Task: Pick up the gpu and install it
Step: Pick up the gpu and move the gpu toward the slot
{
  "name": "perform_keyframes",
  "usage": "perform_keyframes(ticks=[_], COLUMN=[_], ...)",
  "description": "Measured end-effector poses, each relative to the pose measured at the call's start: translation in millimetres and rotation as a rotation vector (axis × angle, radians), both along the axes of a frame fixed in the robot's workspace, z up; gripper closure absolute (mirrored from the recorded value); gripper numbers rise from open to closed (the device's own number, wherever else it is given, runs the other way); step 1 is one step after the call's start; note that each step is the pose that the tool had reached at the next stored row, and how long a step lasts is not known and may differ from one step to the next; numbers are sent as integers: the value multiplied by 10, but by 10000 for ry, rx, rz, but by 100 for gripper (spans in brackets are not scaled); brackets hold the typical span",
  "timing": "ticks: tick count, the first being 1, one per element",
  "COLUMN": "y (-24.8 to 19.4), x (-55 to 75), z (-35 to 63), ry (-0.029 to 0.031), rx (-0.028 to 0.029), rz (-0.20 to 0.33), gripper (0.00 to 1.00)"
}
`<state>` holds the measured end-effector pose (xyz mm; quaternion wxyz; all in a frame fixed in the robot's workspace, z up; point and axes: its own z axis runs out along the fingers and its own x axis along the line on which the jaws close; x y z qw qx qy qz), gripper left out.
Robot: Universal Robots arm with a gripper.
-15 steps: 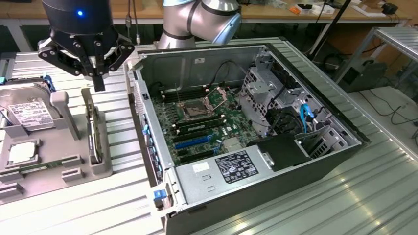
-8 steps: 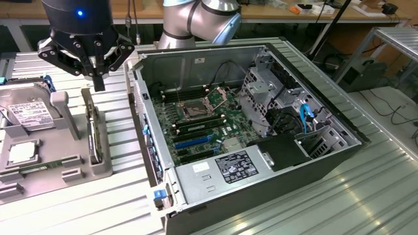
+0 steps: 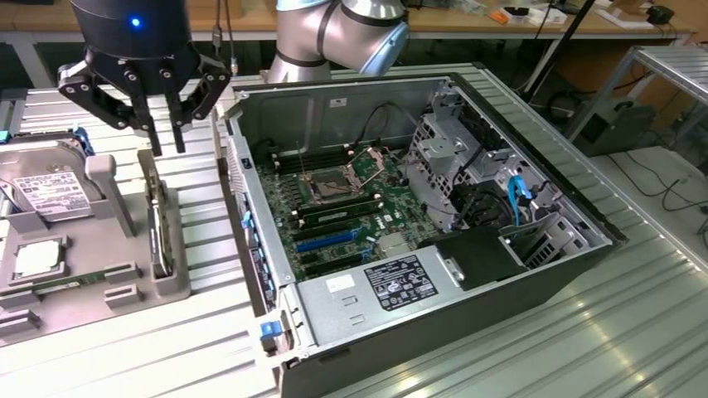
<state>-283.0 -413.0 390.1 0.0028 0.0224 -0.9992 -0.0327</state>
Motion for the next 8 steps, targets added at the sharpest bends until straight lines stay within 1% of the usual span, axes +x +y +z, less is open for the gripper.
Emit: perform_keyframes(ticks=[1,3,4,6,8], y=[0,0,22,38,38], x=[0,-4,-75,-206,-230], z=[0,-6,-47,-114,-158], ry=[0,-2,1,-1,0], rx=[0,1,-1,1,0], rz=[0,0,-3,-17,-28], gripper=[70,58,58,58,58])
